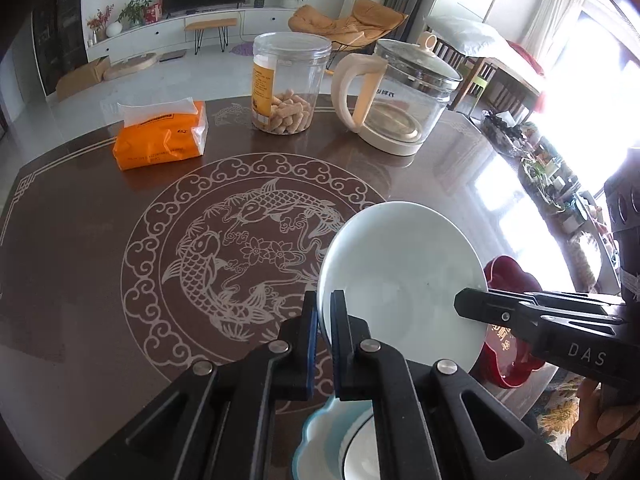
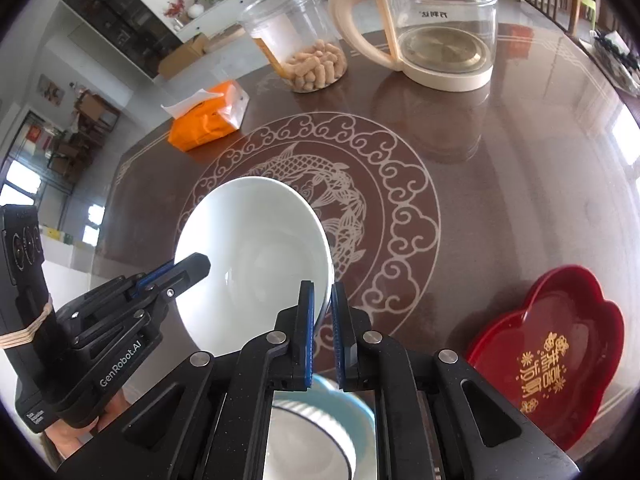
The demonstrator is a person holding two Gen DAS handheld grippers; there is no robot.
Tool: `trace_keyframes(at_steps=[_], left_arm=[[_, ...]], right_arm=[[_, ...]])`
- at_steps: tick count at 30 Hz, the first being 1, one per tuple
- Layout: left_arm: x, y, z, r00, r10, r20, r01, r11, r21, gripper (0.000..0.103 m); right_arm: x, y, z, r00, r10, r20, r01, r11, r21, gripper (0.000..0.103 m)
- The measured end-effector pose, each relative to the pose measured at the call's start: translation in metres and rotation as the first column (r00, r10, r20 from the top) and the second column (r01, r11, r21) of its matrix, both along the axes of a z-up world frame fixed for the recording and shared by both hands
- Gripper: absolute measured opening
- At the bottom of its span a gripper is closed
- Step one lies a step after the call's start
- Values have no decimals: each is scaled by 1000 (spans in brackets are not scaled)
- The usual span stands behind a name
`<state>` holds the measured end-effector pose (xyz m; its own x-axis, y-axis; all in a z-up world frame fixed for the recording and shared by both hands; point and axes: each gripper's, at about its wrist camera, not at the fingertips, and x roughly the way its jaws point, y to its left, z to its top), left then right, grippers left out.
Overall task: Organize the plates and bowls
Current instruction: 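Carry the blue-text bowl into the black-rimmed bowl and lower it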
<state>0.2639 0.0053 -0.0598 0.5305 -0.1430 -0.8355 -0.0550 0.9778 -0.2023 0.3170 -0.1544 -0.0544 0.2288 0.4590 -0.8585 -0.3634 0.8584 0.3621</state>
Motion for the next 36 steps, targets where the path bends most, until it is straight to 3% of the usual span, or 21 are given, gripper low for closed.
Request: trace_keyframes(at_steps=[5, 11, 20, 36], left_arm=[[-54, -22, 12, 999, -31, 30, 30, 999, 25, 5], [-91, -39, -5, 999, -47, 4, 47, 998, 32, 5], [-101, -46, -39, 998, -45, -48, 47, 998, 32, 6], [-107, -54, -53, 997, -56, -48, 61, 992, 111, 8]], right_arm=[[-56, -22, 18, 1000, 11, 4, -11, 1000, 9, 11], [-96, -37, 4, 999, 11, -43, -11, 1000, -6, 11], [-113, -42, -33, 997, -21, -72, 18, 998, -52, 11], [-124, -32, -44, 1000, 7, -6, -7, 992, -123, 11]])
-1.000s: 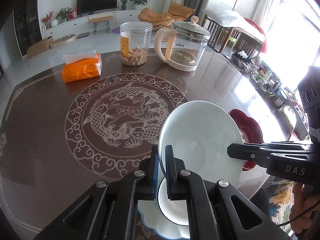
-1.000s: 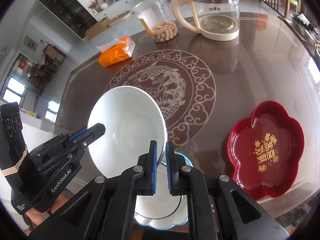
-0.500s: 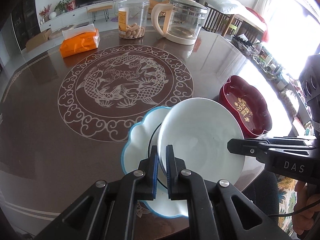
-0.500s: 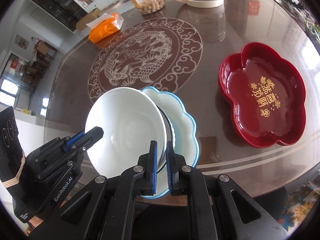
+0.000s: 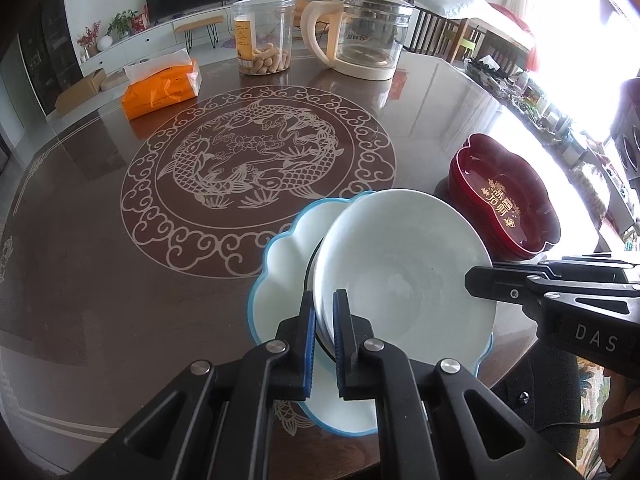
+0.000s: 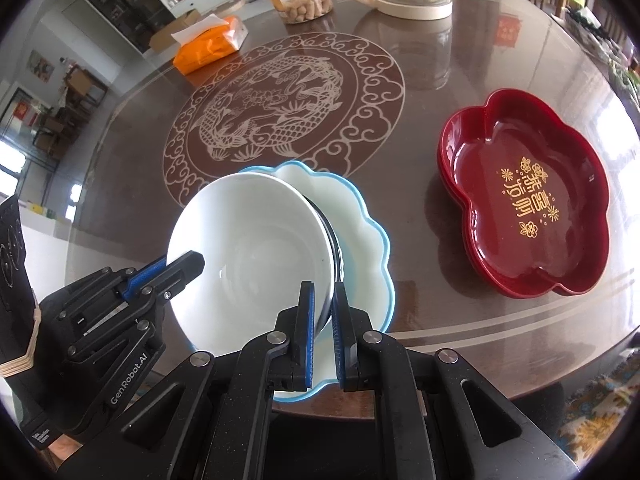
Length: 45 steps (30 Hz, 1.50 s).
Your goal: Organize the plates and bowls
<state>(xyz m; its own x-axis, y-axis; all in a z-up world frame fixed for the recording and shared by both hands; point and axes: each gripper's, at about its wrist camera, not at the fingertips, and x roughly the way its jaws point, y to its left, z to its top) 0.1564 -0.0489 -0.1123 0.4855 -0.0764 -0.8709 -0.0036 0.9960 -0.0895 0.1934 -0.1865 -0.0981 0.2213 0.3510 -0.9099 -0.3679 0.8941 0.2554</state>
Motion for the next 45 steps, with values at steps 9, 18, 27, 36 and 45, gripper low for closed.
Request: trace_keyframes(at_steps=[9, 18, 27, 36, 45], left_arm=[[-3, 6, 1, 1000, 7, 10, -7, 1000, 5, 10], [-32, 23, 32, 979, 117, 165, -112, 993, -40, 76], [-79, -10, 60, 930, 72, 360, -73, 997, -9, 85], [-117, -28, 93, 831, 80, 550, -98, 995, 4, 97], [-124, -26, 91, 816, 103, 568, -126, 992, 1, 98]], right_arm=[[-2, -1, -3, 999, 17, 33, -17, 1000, 1, 13], [-22, -28, 24, 980, -75, 186, 56, 993, 103, 54], [-116, -68, 53, 729, -267, 630, 225, 963, 148, 72], [-171, -65, 76, 512, -260, 819, 231, 960, 160, 82], [-180, -66, 77, 481, -280, 831, 235, 954, 185, 82]])
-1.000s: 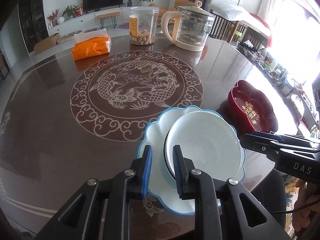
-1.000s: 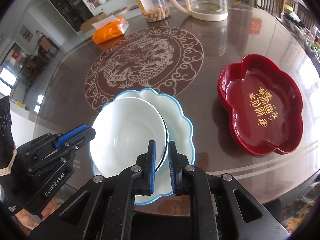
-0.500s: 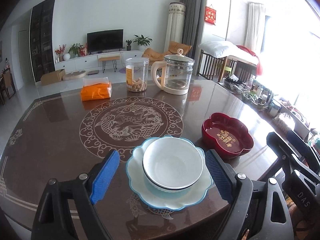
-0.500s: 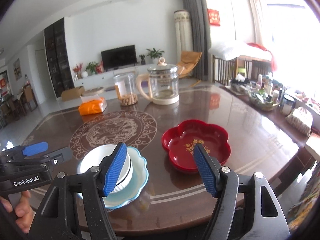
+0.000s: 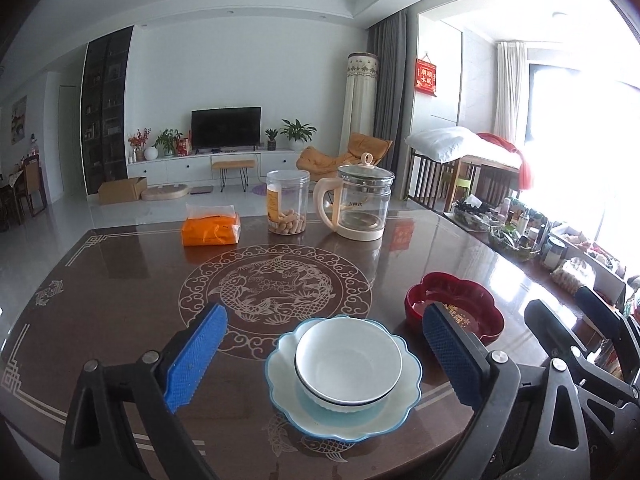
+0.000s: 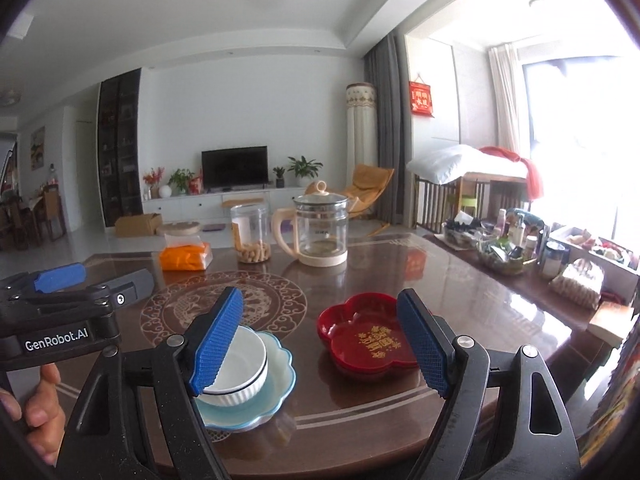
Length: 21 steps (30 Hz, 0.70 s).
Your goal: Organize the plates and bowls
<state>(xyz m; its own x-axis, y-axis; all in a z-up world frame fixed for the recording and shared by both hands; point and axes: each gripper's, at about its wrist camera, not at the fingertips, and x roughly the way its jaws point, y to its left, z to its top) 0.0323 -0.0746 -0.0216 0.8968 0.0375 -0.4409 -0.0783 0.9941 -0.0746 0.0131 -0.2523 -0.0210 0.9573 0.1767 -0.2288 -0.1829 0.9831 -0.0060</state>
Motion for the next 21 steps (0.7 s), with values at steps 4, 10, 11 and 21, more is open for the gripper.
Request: trace_keyframes(at_steps=[4, 10, 11, 21], left_arm=[[-1, -4, -2, 1000, -5, -9, 5, 1000, 18, 98], [-4, -2, -4, 1000, 5, -10, -4, 1000, 23, 98], [-4, -2, -4, 1000, 7, -9, -6, 1000, 23, 98], [-3, 6, -7, 999, 32, -22, -32, 999, 4, 98]], right_arm=[[2, 4, -5, 1000, -14, -28, 13, 1000, -21, 82], [0, 8, -8, 999, -6, -35, 5, 999, -39, 82], [-1, 8, -8, 999, -7, -32, 5, 999, -39, 82], [-5, 5, -8, 1000, -15, -11, 14, 1000, -17, 82]])
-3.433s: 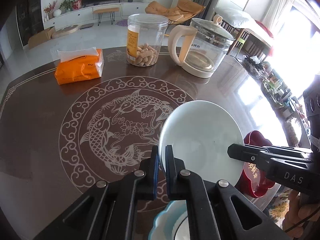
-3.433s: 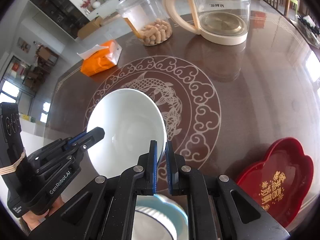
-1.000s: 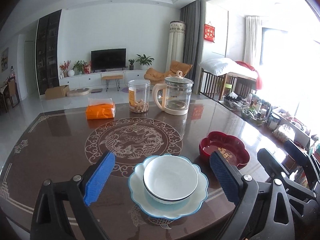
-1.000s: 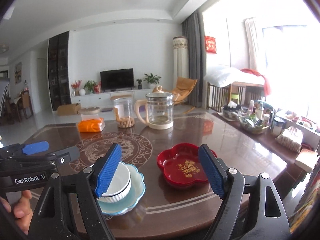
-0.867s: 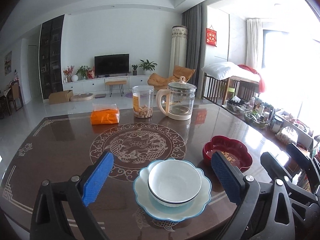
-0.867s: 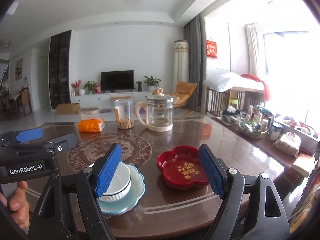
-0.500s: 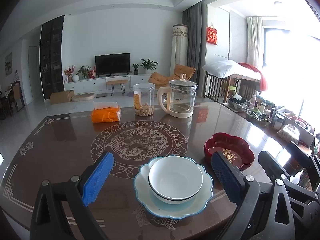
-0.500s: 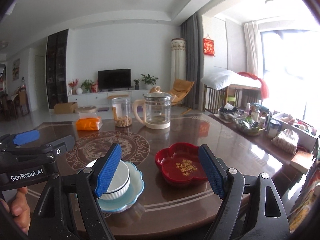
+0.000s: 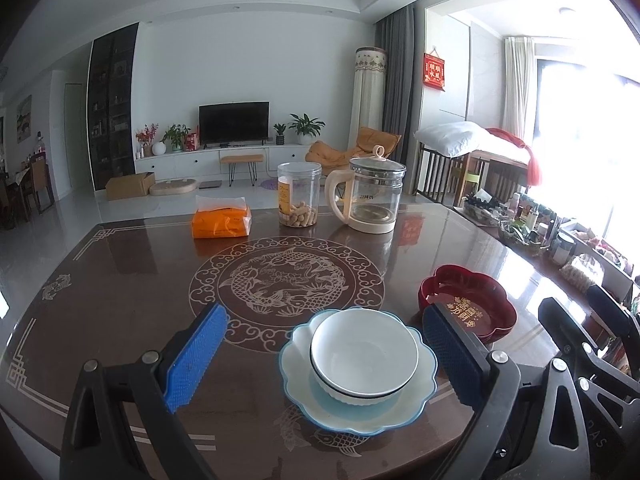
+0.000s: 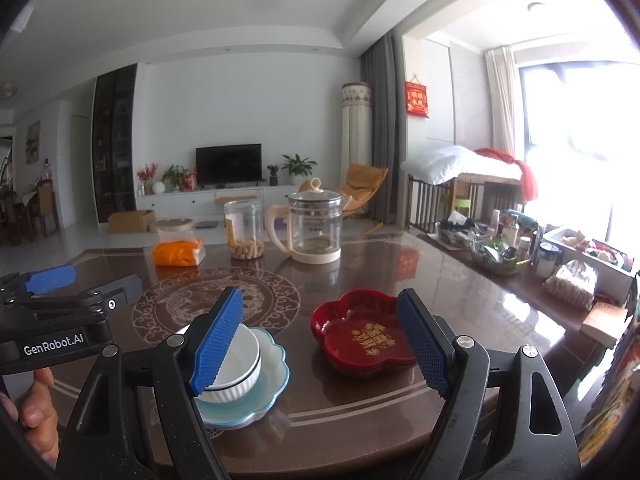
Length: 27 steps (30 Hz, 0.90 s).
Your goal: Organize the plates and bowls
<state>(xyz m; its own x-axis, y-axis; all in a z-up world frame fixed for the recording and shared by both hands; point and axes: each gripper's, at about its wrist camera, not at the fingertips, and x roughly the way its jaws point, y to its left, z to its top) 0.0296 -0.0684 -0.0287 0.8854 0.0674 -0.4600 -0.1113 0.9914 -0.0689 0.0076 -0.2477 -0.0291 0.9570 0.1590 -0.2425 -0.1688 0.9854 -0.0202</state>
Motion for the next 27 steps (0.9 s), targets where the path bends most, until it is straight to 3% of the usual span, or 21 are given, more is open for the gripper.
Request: trace_keyframes(at_steps=[18, 24, 27], left_arm=[[0, 6, 0, 1000, 21, -9, -21, 1000, 9, 98], [0, 51, -10, 993, 109, -52, -112, 993, -42, 98], [7, 83, -26, 982, 134, -132, -147, 985, -93, 98]], right_arm=[[2, -2, -3, 1000, 18, -22, -17, 1000, 3, 82], [2, -23, 0, 1000, -2, 13, 2, 998, 65, 82], [19, -35, -12, 997, 29, -68, -20, 993, 117, 82]])
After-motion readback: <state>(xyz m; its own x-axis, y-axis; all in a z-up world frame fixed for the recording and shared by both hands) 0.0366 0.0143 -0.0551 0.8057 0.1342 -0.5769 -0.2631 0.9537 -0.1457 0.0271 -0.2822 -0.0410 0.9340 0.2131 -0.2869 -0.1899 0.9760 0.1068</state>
